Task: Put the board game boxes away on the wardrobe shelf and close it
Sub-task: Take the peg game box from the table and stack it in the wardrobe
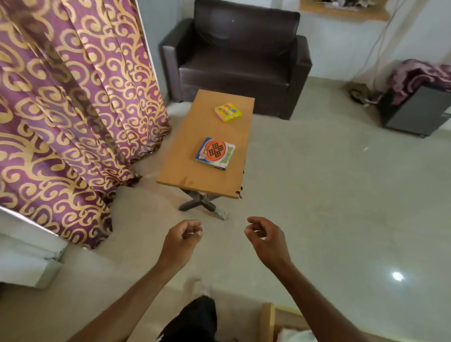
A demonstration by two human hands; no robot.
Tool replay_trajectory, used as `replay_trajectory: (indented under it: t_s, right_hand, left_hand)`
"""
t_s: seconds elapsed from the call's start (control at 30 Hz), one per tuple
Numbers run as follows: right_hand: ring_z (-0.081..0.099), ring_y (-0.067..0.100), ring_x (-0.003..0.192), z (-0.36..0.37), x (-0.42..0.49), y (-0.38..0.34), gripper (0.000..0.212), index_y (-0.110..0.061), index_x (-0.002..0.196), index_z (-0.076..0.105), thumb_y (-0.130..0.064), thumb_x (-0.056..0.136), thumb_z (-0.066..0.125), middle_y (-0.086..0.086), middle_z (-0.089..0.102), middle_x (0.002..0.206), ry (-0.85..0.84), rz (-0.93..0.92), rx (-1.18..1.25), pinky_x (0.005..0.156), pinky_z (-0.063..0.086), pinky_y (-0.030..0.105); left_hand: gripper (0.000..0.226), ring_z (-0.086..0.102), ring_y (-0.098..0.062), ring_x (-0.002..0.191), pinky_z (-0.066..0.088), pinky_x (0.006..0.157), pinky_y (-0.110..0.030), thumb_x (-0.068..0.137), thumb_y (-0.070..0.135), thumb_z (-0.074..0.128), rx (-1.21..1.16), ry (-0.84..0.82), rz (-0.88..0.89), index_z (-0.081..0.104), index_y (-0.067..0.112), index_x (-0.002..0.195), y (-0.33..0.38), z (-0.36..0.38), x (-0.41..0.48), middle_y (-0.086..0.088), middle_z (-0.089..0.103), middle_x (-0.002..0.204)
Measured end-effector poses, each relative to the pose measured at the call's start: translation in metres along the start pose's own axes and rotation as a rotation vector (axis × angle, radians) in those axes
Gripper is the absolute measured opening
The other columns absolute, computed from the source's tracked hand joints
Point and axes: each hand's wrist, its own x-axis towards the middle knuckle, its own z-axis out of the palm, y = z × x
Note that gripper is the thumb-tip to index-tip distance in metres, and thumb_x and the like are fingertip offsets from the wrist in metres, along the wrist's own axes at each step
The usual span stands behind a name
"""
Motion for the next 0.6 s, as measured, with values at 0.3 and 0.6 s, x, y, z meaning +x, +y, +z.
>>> replay_trajectory:
  t_s: [0.3, 0.6]
  right_hand:
    - [0.065, 0.002, 0.077, 0.048, 0.238, -0.025, 0.026, -0.020, 0.111, 0.068, -0.025, 0.085, 0.066, -0.010, 0.069, 0.089, -0.011, 0.078, -0.043, 0.063, 0.045, 0.010]
    - [0.065, 0.013, 0.084, 0.110, 0.424, -0.002, 0.029, -0.019, 0.108, 0.068, -0.021, 0.079, 0.068, -0.008, 0.068, 0.085, -0.095, 0.319, -0.023, 0.083, 0.051, 0.029]
  left_hand:
    - [0.022, 0.066, -0.009, 0.087, 0.052, 0.079, -0.025, 0.085, 0.013, 0.065, 0.116, 0.027, -0.006, 0.070, 0.016, 0.106, 0.038, -0.021, 0.232, 0.006, 0.071, 0.092]
    - [0.024, 0.066, -0.009, 0.086, 0.055, 0.079, -0.030, 0.087, 0.013, 0.060, 0.394, -0.039, -0.031, 0.068, 0.017, 0.109, 0.054, -0.006, 0.438, 0.004, 0.071, 0.097]
